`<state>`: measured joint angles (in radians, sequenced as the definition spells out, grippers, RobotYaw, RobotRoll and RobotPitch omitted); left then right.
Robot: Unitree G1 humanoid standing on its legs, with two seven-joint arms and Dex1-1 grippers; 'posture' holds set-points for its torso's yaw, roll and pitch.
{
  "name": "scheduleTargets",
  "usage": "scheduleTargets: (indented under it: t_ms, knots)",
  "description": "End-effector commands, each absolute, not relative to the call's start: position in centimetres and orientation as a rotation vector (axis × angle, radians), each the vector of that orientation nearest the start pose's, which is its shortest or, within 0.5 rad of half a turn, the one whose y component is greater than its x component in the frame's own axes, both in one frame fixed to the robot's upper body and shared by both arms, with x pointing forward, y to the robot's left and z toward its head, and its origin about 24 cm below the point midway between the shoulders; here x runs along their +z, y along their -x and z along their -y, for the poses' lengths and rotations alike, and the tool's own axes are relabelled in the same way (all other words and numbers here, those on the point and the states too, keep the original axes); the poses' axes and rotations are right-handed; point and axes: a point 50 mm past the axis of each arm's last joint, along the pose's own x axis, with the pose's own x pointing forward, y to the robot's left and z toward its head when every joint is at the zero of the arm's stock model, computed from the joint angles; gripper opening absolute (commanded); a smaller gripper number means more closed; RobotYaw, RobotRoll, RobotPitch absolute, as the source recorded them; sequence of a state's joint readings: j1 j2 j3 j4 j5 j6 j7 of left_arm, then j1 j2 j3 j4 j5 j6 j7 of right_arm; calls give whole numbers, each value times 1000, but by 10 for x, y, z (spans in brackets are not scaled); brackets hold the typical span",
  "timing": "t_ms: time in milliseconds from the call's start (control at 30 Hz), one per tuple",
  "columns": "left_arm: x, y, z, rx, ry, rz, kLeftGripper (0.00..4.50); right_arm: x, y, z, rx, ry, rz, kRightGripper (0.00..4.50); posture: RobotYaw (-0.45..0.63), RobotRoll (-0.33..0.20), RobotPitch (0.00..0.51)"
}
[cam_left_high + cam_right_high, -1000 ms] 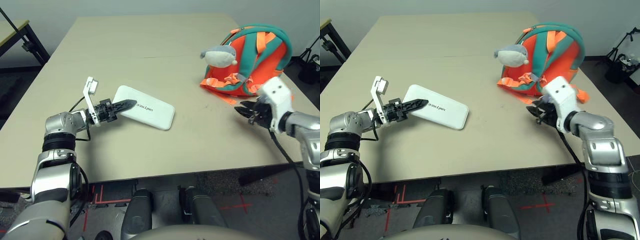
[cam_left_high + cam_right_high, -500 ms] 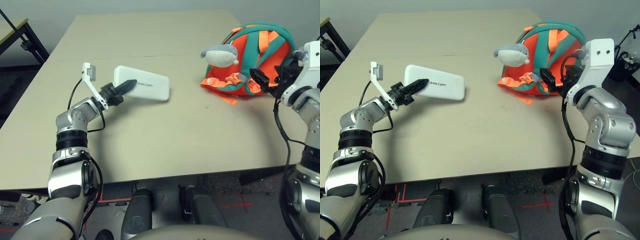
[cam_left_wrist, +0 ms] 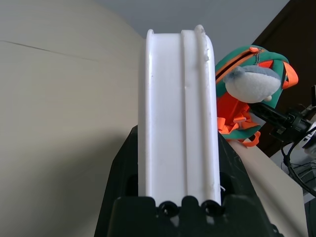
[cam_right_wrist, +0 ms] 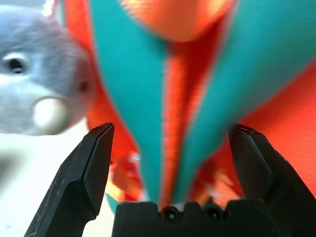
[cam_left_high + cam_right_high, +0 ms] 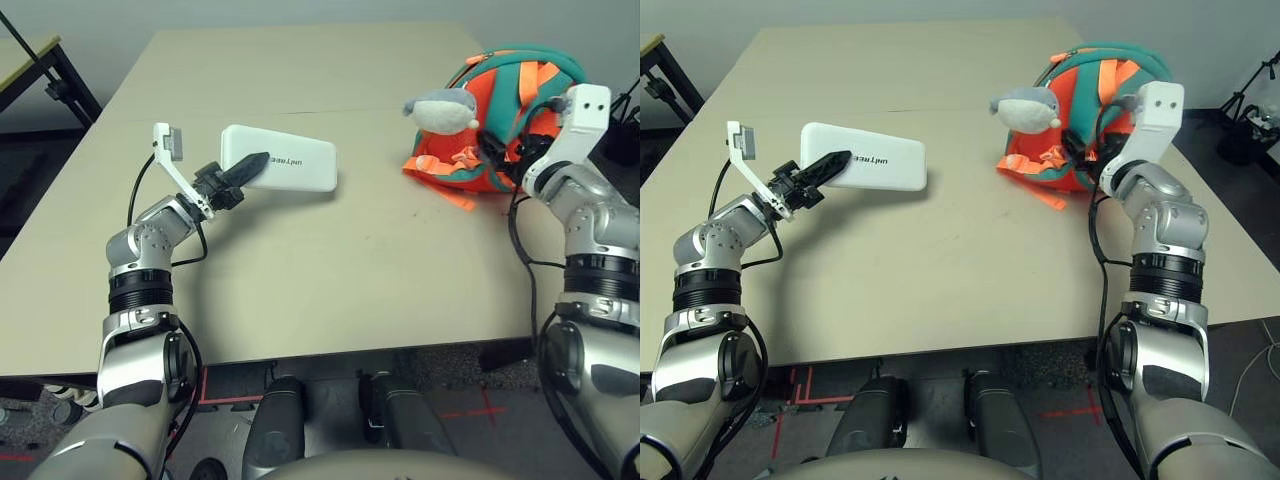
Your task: Put the pencil case into the backpack and zip it.
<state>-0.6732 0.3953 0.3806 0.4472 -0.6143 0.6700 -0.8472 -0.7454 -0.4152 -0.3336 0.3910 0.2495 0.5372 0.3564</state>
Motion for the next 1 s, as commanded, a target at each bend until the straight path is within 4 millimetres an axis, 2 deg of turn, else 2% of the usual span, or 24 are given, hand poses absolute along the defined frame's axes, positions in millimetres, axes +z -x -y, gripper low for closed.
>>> scheduleTargets:
  t_ms: [33,333,600,667,700,1000]
  knots:
    - [155,-343,-222,-756,574,-12,1346,174,-368,247,132,-101,-48,4500,124,0,64]
    - [156,-345,-221,-755,570,-9,1346,180,-367,249,122,-80,0,4500,119,0,67]
    - [155,-345,-221,-759,571,-11,1346,176,-362,251,109,-65,-5,4500,119,0,67]
    - [156,-346,-220,-761,571,-13,1346,175,-362,251,112,-58,-15,4318,109,0,69]
    - [156,-346,-220,-763,572,-13,1346,174,-362,250,112,-57,-18,4500,109,0,69]
    - [155,-345,-220,-767,572,-19,1346,172,-363,251,99,-55,-29,4500,116,0,72]
